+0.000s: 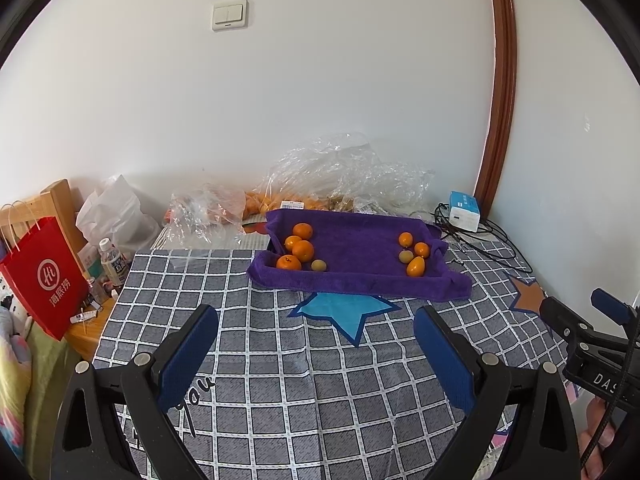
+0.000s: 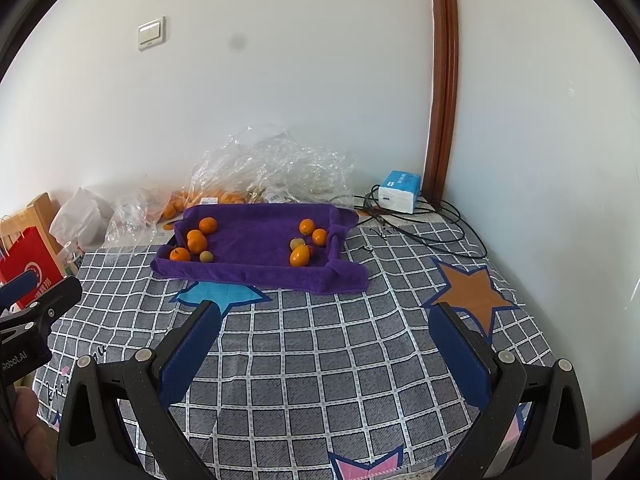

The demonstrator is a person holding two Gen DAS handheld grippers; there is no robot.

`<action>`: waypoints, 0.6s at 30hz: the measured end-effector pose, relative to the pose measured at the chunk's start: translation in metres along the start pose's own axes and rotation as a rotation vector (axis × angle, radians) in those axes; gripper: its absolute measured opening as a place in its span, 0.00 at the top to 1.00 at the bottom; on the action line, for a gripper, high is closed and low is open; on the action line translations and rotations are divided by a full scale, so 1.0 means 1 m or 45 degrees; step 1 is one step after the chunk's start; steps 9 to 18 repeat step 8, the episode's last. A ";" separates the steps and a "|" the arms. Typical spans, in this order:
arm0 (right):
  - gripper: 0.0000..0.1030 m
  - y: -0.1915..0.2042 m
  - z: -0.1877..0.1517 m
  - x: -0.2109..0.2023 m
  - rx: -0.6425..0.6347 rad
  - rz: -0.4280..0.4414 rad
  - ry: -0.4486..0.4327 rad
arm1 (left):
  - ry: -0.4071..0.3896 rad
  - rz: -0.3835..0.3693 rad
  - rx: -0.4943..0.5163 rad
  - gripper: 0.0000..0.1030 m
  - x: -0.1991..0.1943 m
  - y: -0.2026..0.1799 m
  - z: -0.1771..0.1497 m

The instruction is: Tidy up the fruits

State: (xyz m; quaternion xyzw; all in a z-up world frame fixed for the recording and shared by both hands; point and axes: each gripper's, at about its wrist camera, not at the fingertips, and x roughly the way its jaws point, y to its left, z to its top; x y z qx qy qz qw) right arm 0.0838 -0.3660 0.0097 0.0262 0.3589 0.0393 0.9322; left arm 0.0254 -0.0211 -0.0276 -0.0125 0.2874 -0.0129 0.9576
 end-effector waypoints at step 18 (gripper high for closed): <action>0.01 0.002 0.000 0.000 0.008 0.017 -0.004 | -0.003 0.007 -0.008 0.04 -0.001 0.002 -0.001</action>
